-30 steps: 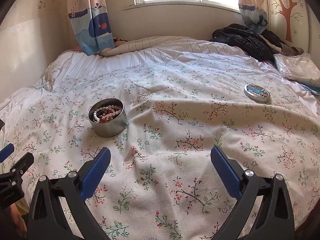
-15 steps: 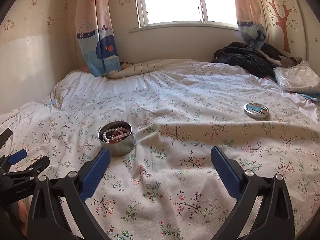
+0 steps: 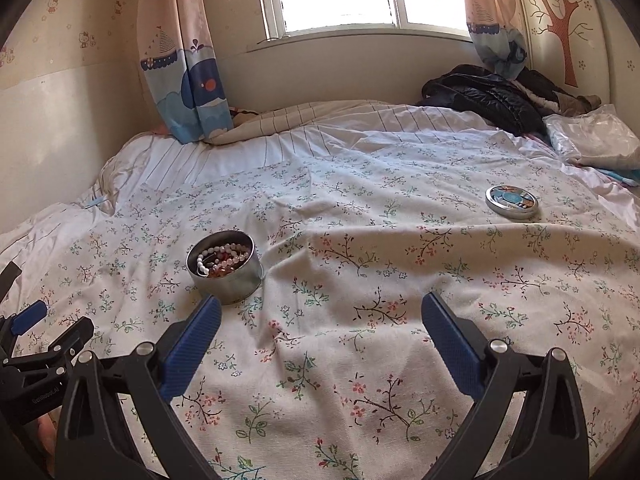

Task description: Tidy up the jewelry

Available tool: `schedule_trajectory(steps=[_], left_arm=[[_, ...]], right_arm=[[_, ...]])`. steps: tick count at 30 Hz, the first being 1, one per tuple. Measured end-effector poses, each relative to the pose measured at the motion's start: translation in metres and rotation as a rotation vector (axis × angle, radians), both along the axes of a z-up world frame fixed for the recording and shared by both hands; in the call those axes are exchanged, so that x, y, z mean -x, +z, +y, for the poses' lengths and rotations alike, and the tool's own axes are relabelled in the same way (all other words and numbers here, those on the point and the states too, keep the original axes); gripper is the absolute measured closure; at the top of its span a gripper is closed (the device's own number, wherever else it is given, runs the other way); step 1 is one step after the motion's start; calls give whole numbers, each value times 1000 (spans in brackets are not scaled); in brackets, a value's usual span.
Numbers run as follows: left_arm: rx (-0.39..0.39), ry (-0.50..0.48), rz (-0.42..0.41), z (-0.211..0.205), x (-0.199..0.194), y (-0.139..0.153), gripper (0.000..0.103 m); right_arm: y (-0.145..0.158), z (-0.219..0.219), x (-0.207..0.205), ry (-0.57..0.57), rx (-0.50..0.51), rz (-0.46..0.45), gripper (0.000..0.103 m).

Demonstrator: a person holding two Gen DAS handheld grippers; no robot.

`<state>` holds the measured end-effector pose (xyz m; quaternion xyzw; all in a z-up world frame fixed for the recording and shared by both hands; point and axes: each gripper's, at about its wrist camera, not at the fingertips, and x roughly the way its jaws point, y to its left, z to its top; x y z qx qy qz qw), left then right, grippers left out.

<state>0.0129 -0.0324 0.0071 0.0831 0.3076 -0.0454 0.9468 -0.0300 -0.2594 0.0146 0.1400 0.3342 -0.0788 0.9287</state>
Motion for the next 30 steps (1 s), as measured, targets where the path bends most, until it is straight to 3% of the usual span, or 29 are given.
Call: schedule_trajectory(steps=[23, 30], left_arm=[[50, -16, 73, 4, -10, -5, 8], [75, 9, 32, 10, -5, -2, 8]], right_arm=[[-4, -1, -4, 2, 6, 23, 7], [-5, 3, -6, 11, 29, 36, 7]])
